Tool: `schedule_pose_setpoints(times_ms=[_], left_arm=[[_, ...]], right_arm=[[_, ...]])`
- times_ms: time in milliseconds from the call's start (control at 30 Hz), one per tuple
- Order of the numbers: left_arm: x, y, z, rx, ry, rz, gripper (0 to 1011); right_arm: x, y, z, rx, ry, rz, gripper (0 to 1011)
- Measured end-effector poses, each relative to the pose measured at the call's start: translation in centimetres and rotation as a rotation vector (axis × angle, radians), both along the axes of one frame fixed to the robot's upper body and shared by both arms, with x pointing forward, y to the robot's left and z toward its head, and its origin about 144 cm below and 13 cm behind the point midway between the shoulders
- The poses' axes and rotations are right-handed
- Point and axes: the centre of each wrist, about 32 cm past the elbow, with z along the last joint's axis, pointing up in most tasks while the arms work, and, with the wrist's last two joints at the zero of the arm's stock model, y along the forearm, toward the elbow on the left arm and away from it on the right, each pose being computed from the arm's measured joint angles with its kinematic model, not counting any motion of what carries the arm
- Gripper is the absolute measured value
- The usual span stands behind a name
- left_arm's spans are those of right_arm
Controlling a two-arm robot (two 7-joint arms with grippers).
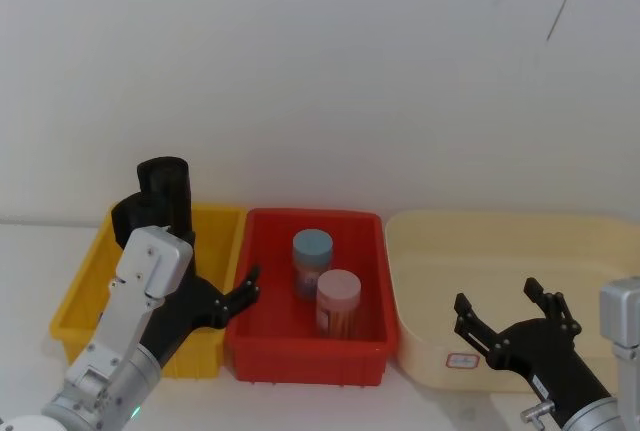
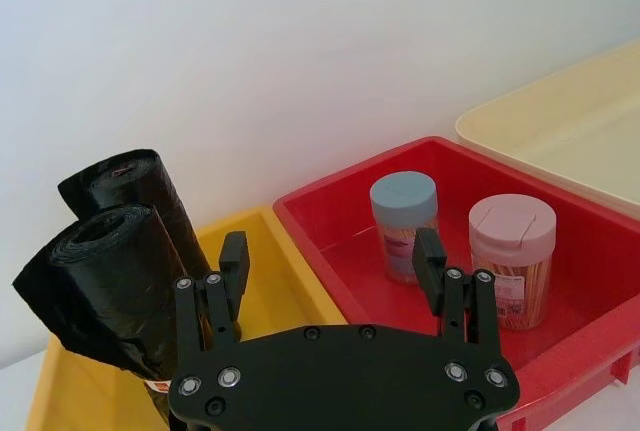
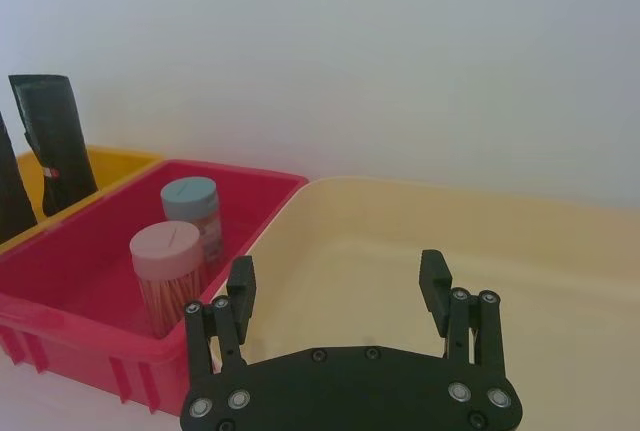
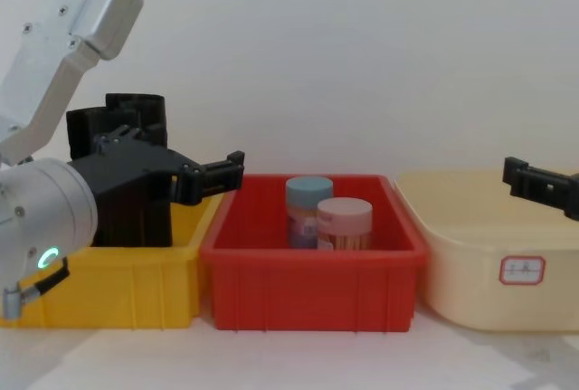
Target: Pick up the garbage bag with the one hand and transfer it to the other hand.
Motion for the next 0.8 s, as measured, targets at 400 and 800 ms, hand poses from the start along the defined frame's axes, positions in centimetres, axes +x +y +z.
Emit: schedule_pose_setpoints(times_ms=[400,800], left_arm=[[0.0,0.0,0.0,0.0,0.0,0.0,1001],[-0.08,0.04,0.0,0.004,-0.002,0.0,1001]], right_arm=[[0.0,0.0,0.0,0.0,0.0,0.0,1000],[0.0,0.0,0.0,0.0,0.0,0.0,1000]])
